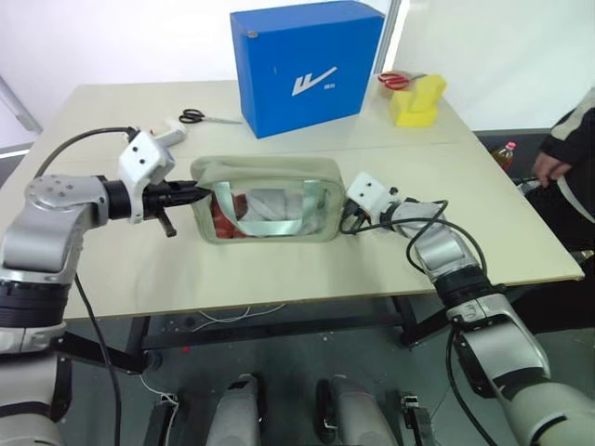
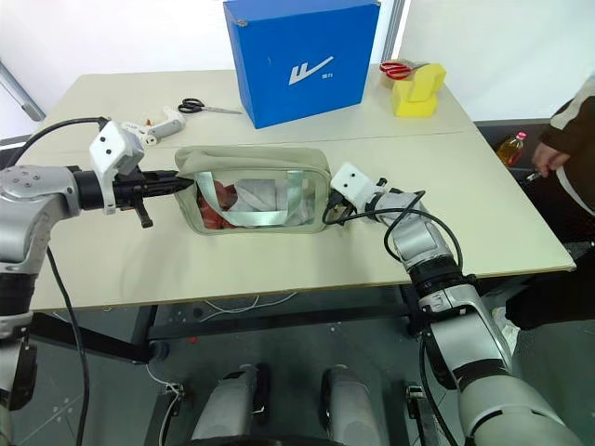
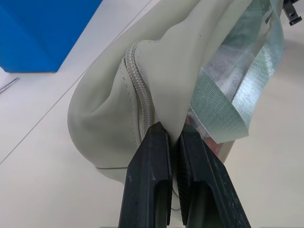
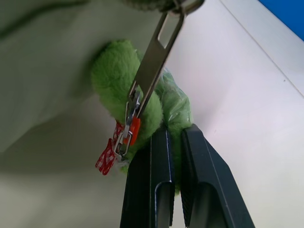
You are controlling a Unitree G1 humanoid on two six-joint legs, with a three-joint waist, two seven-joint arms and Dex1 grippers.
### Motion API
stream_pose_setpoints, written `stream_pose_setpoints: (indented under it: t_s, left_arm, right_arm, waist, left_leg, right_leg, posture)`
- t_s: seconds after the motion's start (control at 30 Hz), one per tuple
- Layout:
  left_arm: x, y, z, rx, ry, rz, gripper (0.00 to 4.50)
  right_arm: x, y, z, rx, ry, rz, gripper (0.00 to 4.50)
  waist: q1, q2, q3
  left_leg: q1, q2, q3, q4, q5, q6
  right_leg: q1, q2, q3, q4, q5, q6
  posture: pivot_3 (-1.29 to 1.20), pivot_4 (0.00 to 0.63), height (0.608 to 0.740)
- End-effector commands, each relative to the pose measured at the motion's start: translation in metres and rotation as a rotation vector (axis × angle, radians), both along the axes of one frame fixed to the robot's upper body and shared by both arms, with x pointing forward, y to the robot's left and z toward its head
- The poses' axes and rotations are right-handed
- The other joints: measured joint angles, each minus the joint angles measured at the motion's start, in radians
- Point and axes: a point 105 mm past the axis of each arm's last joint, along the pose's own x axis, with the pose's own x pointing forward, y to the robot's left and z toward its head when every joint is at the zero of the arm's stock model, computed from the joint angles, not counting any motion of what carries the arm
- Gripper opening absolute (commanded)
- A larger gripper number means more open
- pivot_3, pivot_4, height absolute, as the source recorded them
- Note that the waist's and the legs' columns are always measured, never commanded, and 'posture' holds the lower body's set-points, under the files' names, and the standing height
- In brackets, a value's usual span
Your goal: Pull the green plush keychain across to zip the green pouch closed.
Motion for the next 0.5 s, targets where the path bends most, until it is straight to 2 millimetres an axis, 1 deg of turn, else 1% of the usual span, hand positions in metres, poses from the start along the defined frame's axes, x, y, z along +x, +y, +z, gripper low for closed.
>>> stream_pose_setpoints:
  t_s: [0.03,0.07,0.1,0.13,0.17,0.2,0.23,0.33,0.37,0.4,0.5]
  left_arm:
    - [0.000,0.002,0.005,0.014,-0.023,0.014,0.00]
    - [-0.001,0.002,0.006,0.007,-0.019,0.015,0.00]
    - [-0.001,0.003,0.007,0.002,-0.018,0.015,0.00]
    - [-0.001,0.004,0.009,-0.005,-0.016,0.018,0.78]
    - [-0.001,0.004,0.010,-0.008,-0.014,0.020,1.14]
    - [-0.001,0.005,0.012,-0.020,-0.012,0.020,1.57]
    - [-0.001,0.008,0.018,-0.039,-0.015,0.024,2.14]
    - [-0.001,0.015,0.030,-0.080,-0.024,0.038,3.70]
    - [-0.003,0.018,0.033,-0.095,-0.019,0.037,4.20]
    - [-0.005,0.020,0.036,-0.110,-0.013,0.034,4.47]
    - [-0.009,0.025,0.043,-0.131,-0.002,0.029,4.47]
  right_arm:
    - [0.002,-0.003,0.000,-0.026,-0.005,0.007,0.06]
    - [0.003,-0.004,0.010,0.011,-0.015,0.004,0.06]
    - [0.002,-0.005,0.021,0.055,-0.010,0.015,0.75]
    - [0.000,-0.005,0.032,0.095,-0.002,0.033,1.09]
    - [-0.001,-0.005,0.038,0.118,0.007,0.048,1.57]
    - [-0.003,-0.007,0.050,0.154,0.016,0.055,2.06]
    - [-0.009,-0.012,0.068,0.160,0.014,0.093,2.59]
    - [-0.027,-0.022,0.104,0.138,0.016,0.172,4.18]
    - [-0.035,-0.022,0.116,0.152,0.033,0.210,4.50]
    - [-0.045,-0.021,0.126,0.166,0.054,0.256,4.50]
    - [-0.069,-0.013,0.144,0.213,0.119,0.359,4.50]
  waist:
    - [0.000,0.000,0.000]
    - [0.000,0.000,0.000]
    - [0.000,0.000,0.000]
    - [0.001,0.000,0.000]
    - [0.001,0.000,0.000]
    - [0.003,0.000,0.000]
    - [0.005,0.001,0.000]
    - [0.007,0.001,0.001]
    - [0.005,0.001,0.001]
    - [0.005,0.001,0.001]
    - [0.002,0.000,0.000]
  left_leg:
    - [0.000,0.000,0.000,0.000,0.000,0.000]
    - [0.000,0.000,0.000,0.000,0.000,0.000]
    - [0.000,0.000,0.000,0.000,0.000,0.000]
    - [0.000,0.000,0.000,0.000,0.000,0.000]
    - [0.000,0.001,0.000,0.000,0.000,0.000]
    - [-0.001,0.001,0.001,0.000,0.000,0.000]
    - [-0.001,0.001,0.001,0.000,0.000,0.000]
    - [-0.004,0.001,0.001,0.000,0.000,0.000]
    - [-0.004,0.001,0.001,0.001,0.000,0.000]
    - [-0.004,0.001,0.001,0.000,0.000,0.000]
    - [-0.002,0.001,0.001,-0.002,0.000,0.000]
  right_leg:
    - [0.000,0.000,0.000,0.000,0.000,0.000]
    - [0.000,0.000,0.000,0.000,0.000,0.000]
    - [0.000,0.000,0.000,0.000,0.000,0.000]
    - [0.000,0.000,0.001,0.000,0.000,0.000]
    - [0.000,0.000,0.001,0.000,0.000,0.000]
    - [-0.001,0.000,0.001,0.000,0.000,0.000]
    - [-0.001,0.000,0.001,0.000,0.000,0.000]
    - [-0.003,-0.001,0.001,0.000,0.000,0.000]
    - [-0.004,-0.001,0.001,0.000,0.000,0.000]
    - [-0.004,-0.001,0.001,0.000,0.000,0.000]
    - [-0.004,-0.001,0.001,-0.001,0.000,0.000]
  posture:
    - [0.00,0.150,0.740]
    - [0.00,0.150,0.740]
    - [0.00,0.150,0.740]
    - [0.00,0.150,0.740]
    - [0.00,0.150,0.740]
    - [0.00,0.150,0.740]
    - [0.00,0.150,0.740]
    - [0.00,0.150,0.740]
    - [0.00,0.150,0.740]
    - [0.00,0.150,0.740]
    - [0.00,0.150,0.740]
